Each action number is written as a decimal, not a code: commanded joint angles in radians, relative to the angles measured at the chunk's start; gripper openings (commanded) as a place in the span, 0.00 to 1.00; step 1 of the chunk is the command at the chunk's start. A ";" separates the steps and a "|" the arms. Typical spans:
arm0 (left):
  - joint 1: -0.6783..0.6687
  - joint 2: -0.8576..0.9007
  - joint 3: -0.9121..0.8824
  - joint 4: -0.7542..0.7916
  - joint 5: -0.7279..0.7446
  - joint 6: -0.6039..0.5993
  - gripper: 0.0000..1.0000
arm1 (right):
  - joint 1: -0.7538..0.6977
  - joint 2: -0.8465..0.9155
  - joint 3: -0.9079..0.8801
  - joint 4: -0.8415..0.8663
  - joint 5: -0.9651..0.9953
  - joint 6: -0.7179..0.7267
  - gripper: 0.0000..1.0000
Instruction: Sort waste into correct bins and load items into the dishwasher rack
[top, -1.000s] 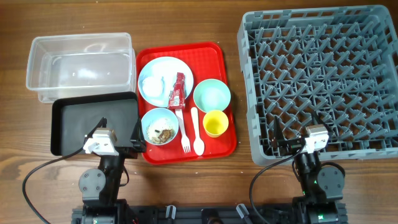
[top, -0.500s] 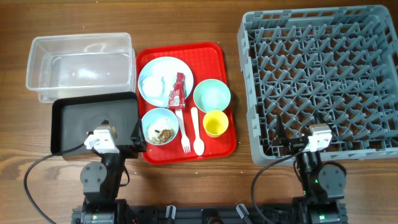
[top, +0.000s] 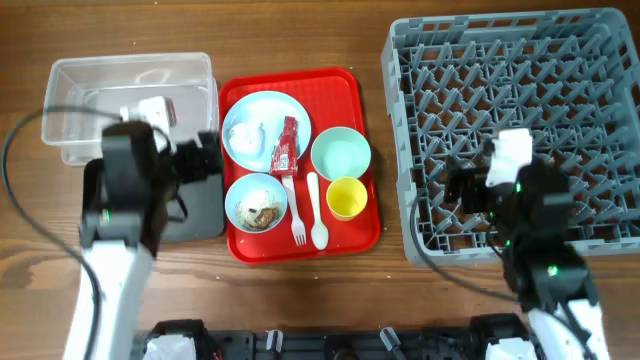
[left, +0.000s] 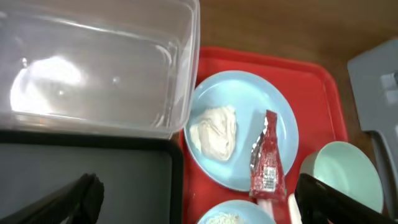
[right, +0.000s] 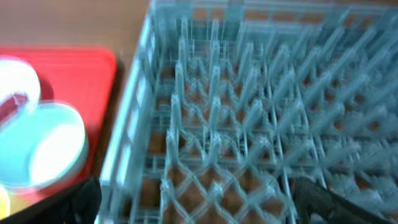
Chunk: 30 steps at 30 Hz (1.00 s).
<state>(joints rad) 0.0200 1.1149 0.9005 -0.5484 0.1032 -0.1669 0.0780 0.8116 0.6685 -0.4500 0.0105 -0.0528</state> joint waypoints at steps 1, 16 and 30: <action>0.003 0.175 0.224 -0.143 0.027 -0.005 1.00 | 0.003 0.109 0.167 -0.143 0.014 -0.053 1.00; -0.168 0.344 0.395 -0.087 0.001 0.002 1.00 | 0.003 0.206 0.302 -0.284 -0.038 -0.049 1.00; -0.279 0.800 0.395 -0.072 -0.203 0.002 0.82 | 0.003 0.206 0.302 -0.284 -0.037 -0.049 1.00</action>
<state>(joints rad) -0.2562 1.8557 1.2861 -0.6231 -0.0563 -0.1661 0.0780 1.0138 0.9451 -0.7368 -0.0109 -0.0853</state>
